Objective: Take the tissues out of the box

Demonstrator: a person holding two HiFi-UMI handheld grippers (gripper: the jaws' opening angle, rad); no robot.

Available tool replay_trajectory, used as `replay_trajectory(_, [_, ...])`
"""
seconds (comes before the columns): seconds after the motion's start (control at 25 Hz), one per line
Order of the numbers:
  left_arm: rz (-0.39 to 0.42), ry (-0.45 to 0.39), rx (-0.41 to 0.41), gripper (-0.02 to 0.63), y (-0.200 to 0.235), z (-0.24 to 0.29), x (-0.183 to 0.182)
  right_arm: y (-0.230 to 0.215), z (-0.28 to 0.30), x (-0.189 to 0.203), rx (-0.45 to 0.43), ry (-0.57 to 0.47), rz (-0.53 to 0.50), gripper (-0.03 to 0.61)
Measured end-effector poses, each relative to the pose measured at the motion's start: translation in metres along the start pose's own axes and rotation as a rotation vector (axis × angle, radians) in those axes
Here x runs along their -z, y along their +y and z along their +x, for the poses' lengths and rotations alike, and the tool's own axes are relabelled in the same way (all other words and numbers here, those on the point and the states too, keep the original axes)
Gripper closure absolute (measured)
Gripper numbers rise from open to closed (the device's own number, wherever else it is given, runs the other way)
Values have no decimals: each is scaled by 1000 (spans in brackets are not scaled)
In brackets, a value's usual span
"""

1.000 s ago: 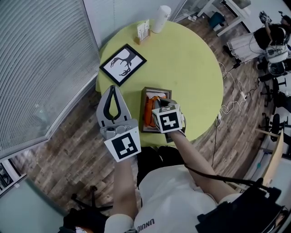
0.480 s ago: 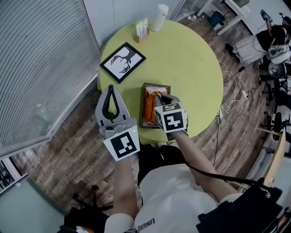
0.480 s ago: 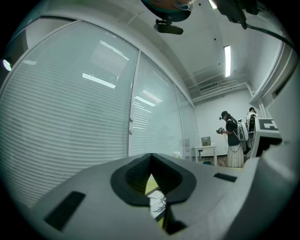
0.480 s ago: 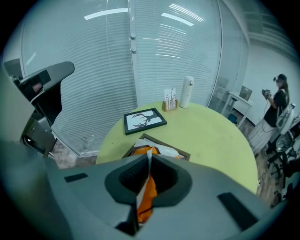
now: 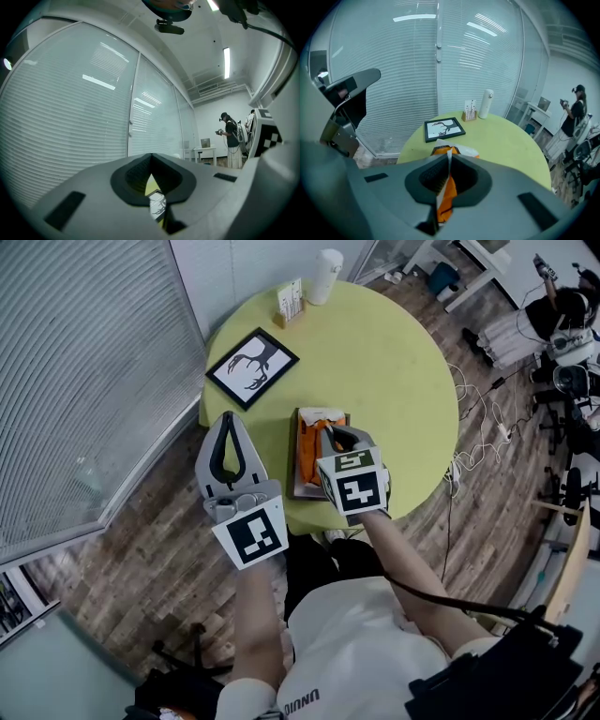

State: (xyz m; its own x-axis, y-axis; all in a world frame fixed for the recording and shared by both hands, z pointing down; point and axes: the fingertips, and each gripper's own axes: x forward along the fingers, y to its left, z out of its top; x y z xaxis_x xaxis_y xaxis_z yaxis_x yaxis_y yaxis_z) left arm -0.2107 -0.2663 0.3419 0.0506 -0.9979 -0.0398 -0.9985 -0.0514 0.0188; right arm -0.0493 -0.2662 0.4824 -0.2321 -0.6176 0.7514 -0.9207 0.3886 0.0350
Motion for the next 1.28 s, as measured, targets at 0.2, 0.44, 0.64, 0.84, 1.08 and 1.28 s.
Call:
replay_trajectory(0.2, [1, -5, 7, 601, -1, 1, -2, -1, -6, -11, 11, -45, -17, 557])
replay_trajectory(0.44, [2, -10, 17, 601, -4, 5, -4, -8, -14, -28, 27, -102, -18, 557])
replay_trajectory(0.64, [4, -13, 20, 601, -5, 7, -5, -12, -20, -42, 37, -149, -41, 557])
replay_trajectory(0.84, [2, -10, 21, 601, -7, 10, -4, -12, -23, -54, 41, -179, -63, 558])
replay_trajectory(1.08, [2, -3, 20, 601, -6, 11, -1, -13, -26, -63, 55, -208, -91, 558])
replay_trajectory(1.28, [0, -4, 23, 601, -7, 13, 0, -14, -29, -68, 57, -221, -94, 558])
